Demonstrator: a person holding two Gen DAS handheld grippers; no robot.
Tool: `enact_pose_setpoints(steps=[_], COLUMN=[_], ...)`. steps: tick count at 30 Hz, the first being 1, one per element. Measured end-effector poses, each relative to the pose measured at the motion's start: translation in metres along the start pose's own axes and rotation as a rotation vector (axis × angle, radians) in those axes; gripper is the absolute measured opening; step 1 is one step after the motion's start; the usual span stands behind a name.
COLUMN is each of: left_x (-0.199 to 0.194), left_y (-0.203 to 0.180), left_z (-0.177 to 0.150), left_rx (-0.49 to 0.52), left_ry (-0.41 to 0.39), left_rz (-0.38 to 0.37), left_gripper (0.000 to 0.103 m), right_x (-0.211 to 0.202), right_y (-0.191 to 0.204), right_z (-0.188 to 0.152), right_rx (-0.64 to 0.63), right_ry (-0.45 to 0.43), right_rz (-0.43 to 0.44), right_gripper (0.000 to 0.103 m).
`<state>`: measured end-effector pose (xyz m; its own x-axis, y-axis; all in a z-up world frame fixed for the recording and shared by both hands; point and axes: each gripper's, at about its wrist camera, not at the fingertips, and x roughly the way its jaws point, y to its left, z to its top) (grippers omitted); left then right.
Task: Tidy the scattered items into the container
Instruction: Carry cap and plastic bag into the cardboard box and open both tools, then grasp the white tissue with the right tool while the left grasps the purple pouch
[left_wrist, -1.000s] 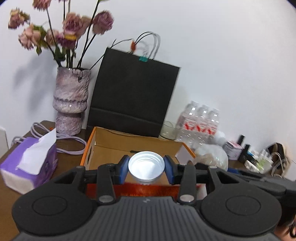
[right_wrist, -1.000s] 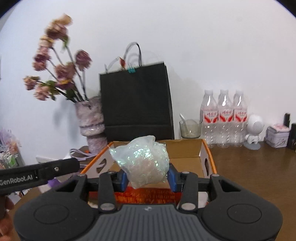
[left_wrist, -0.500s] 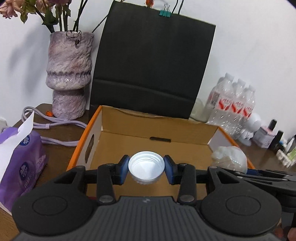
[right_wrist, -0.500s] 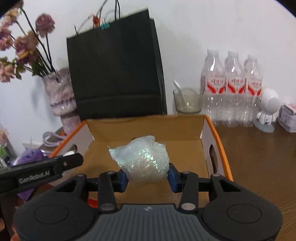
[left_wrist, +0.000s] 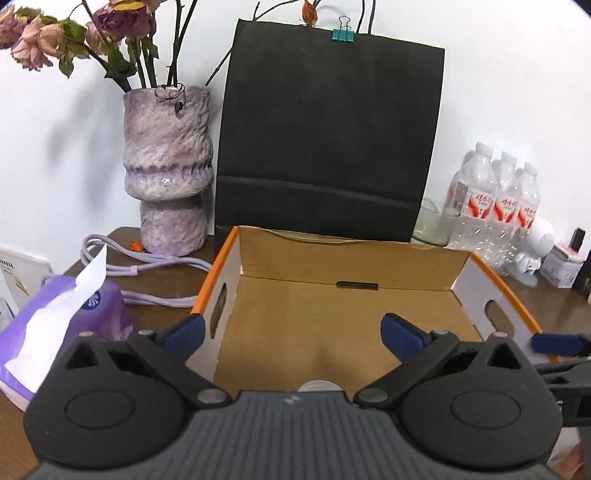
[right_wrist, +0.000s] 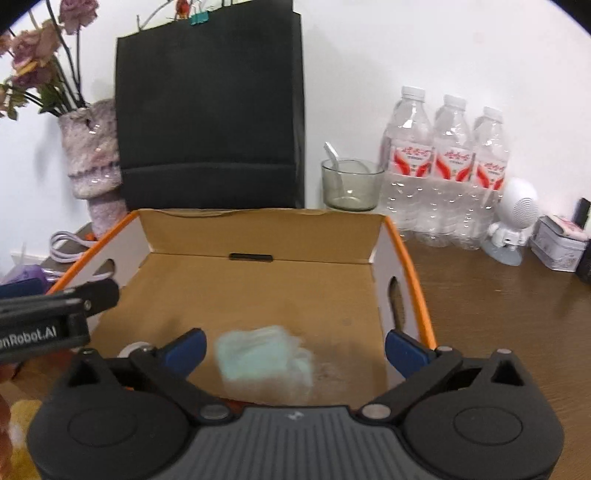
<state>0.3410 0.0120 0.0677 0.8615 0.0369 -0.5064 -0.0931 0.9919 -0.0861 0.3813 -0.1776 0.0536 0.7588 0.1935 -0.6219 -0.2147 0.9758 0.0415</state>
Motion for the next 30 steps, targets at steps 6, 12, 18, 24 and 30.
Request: enact_pose_setpoints(steps=[6,12,18,24,30], left_x=[-0.001,-0.012,-0.037,-0.080,-0.132], left_y=[-0.007,-0.007,-0.004,0.018,0.046], left_z=[-0.001,0.002,0.003,-0.004,-0.017], left_rx=[0.027,0.017,-0.009,-0.074,-0.078], left_ry=[0.000,-0.027,-0.059,-0.049,-0.071], left_rz=[-0.010,-0.028,-0.053,-0.143,-0.159], left_gripper=[0.103,0.103,0.103,0.103,0.103], right_x=[0.000,-0.004,-0.020,-0.065,-0.121], right_y=[0.005,0.001,-0.001,-0.011,-0.023], right_z=[0.001,0.004,0.006,-0.002,-0.023], right_rx=[-0.008,0.004,-0.003,0.005,0.009], right_ry=[0.011,-0.003,-0.038,-0.078,-0.134], right_rz=[0.030,0.031,0.015,0.038,0.061], right_gripper=[0.103,0.103,0.103,0.103,0.103])
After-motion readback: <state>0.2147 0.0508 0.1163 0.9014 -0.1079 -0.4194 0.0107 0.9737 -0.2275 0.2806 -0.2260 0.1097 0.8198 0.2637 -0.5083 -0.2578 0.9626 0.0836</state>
